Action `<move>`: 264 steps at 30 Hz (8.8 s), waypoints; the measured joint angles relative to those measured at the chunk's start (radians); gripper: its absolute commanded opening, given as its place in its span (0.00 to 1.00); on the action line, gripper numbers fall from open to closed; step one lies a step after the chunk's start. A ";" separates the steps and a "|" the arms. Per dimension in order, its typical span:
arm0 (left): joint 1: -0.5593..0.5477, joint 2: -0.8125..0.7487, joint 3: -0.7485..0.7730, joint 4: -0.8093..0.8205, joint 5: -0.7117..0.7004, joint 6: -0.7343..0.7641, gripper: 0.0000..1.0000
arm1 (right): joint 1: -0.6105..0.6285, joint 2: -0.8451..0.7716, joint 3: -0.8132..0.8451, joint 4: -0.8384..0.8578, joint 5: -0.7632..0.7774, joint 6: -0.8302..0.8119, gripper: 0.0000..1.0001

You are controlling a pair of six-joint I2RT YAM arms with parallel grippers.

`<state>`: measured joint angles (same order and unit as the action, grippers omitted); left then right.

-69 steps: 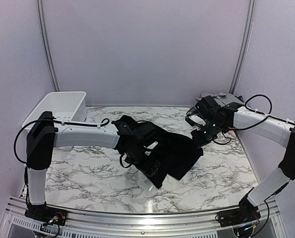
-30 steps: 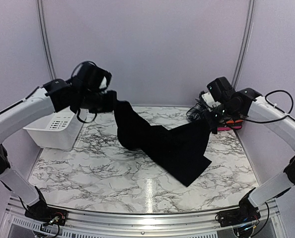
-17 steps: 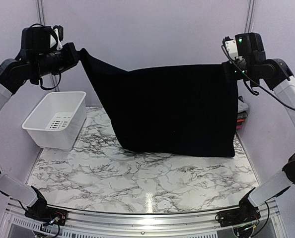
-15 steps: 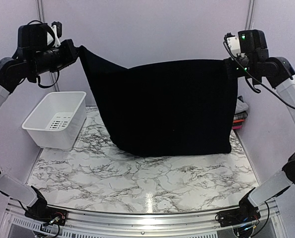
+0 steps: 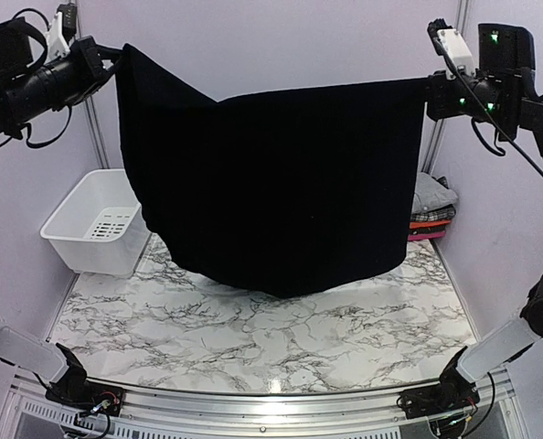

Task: Fold and stack the mixed laundry pile
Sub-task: Flatten out the crumpled T-shirt at the center of the board, then pick up the flattened T-shirt from the center of the board, then fold the flattened T-shirt at the center of the board.

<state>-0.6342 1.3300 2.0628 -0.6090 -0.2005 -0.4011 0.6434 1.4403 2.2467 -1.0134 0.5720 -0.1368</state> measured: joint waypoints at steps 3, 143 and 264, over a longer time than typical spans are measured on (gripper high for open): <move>-0.009 -0.035 0.000 -0.003 0.021 -0.003 0.00 | 0.032 -0.010 0.022 -0.028 0.001 0.007 0.00; 0.076 -0.443 -1.426 -0.115 0.097 -0.625 0.86 | -0.157 -0.564 -1.635 0.047 -0.650 0.984 0.48; 0.171 -0.243 -1.165 -0.370 0.096 -0.658 0.00 | -0.299 -0.401 -1.457 0.063 -0.557 1.286 0.00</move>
<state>-0.4637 1.0866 0.8982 -0.9794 -0.1043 -1.0592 0.3447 1.0393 0.7895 -0.9508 0.0154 1.1496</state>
